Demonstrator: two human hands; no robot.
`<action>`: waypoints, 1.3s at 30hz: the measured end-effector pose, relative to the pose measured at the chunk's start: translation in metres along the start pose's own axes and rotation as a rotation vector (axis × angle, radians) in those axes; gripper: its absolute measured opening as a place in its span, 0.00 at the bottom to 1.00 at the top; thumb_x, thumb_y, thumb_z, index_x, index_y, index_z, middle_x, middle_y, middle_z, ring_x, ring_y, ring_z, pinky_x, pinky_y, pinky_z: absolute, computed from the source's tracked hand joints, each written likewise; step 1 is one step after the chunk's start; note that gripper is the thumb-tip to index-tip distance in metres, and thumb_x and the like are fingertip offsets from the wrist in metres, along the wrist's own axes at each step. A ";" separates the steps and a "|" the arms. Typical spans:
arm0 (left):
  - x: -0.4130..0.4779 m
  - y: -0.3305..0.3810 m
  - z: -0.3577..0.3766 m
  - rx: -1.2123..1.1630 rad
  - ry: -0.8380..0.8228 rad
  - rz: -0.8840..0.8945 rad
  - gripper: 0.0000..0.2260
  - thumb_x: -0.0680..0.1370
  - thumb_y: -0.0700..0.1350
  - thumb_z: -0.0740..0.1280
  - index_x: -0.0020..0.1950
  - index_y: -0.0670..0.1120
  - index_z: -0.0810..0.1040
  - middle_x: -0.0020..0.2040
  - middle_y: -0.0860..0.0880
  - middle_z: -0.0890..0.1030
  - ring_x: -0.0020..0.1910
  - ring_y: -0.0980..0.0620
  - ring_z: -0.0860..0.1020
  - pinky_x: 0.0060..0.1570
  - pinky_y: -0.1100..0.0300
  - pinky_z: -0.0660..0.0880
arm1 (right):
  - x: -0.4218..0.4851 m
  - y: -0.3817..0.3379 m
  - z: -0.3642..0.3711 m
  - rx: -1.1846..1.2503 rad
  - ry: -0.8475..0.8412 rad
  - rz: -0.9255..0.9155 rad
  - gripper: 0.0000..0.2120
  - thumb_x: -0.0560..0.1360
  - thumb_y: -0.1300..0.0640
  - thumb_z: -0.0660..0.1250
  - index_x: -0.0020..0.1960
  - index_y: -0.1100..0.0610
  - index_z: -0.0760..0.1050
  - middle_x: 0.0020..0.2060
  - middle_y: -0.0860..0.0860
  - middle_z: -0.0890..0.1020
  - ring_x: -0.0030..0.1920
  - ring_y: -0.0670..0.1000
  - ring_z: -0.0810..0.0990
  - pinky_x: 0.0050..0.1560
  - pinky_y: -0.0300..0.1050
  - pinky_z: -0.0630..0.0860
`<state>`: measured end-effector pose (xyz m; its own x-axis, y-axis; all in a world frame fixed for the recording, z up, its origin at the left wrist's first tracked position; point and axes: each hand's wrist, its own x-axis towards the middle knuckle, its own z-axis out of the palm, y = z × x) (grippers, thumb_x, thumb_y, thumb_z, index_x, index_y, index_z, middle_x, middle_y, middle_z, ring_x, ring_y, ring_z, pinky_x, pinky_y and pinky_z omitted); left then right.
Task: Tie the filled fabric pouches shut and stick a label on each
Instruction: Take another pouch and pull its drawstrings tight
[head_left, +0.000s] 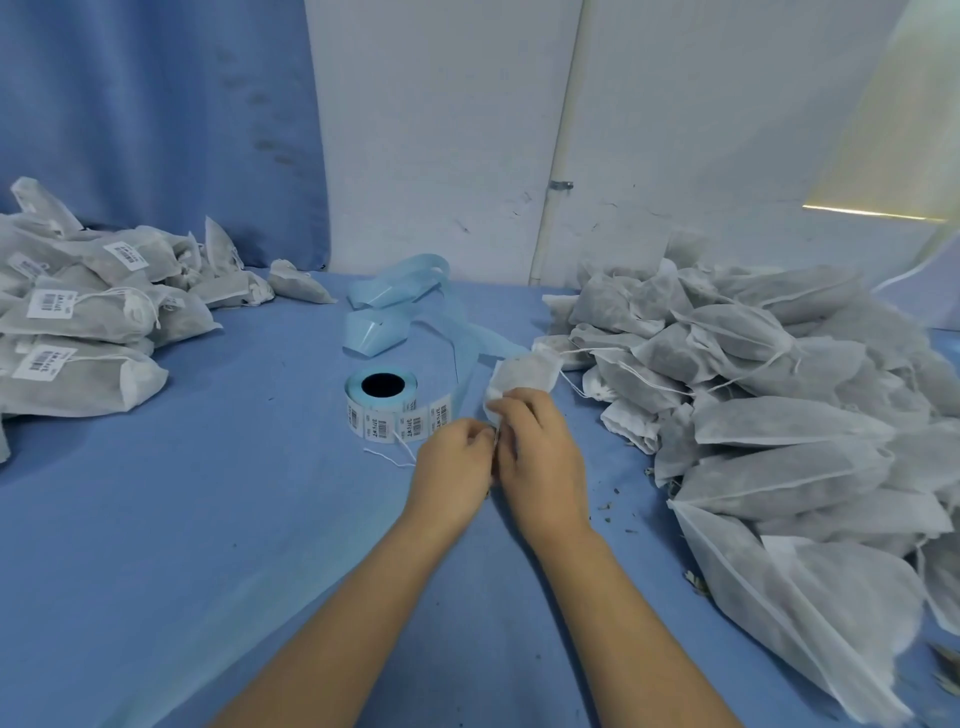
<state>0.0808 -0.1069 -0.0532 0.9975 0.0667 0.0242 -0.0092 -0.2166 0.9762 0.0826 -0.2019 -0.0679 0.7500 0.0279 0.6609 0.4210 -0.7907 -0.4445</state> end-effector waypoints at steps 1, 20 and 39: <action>0.000 -0.002 0.000 -0.008 0.019 0.018 0.08 0.80 0.40 0.60 0.45 0.40 0.78 0.38 0.41 0.81 0.38 0.45 0.80 0.48 0.48 0.79 | 0.000 0.000 0.000 0.028 0.028 0.009 0.16 0.73 0.66 0.60 0.59 0.60 0.77 0.58 0.53 0.78 0.55 0.52 0.76 0.42 0.50 0.75; -0.001 -0.001 -0.009 -0.480 -0.078 -0.093 0.12 0.78 0.31 0.56 0.43 0.43 0.75 0.27 0.46 0.70 0.22 0.54 0.67 0.26 0.62 0.64 | 0.003 -0.018 0.002 0.864 -0.120 0.651 0.08 0.75 0.64 0.67 0.38 0.59 0.80 0.26 0.49 0.77 0.29 0.49 0.74 0.32 0.43 0.72; 0.001 -0.004 -0.002 -0.046 -0.037 0.146 0.24 0.75 0.35 0.58 0.46 0.66 0.78 0.22 0.57 0.72 0.25 0.57 0.68 0.30 0.58 0.66 | 0.012 -0.008 -0.006 1.103 -0.107 0.869 0.08 0.74 0.65 0.66 0.41 0.60 0.83 0.38 0.53 0.84 0.39 0.47 0.80 0.40 0.34 0.75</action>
<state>0.0822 -0.1040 -0.0565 0.9871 0.0018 0.1599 -0.1571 -0.1766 0.9717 0.0855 -0.1993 -0.0526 0.9873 -0.1297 -0.0917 -0.0494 0.2984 -0.9532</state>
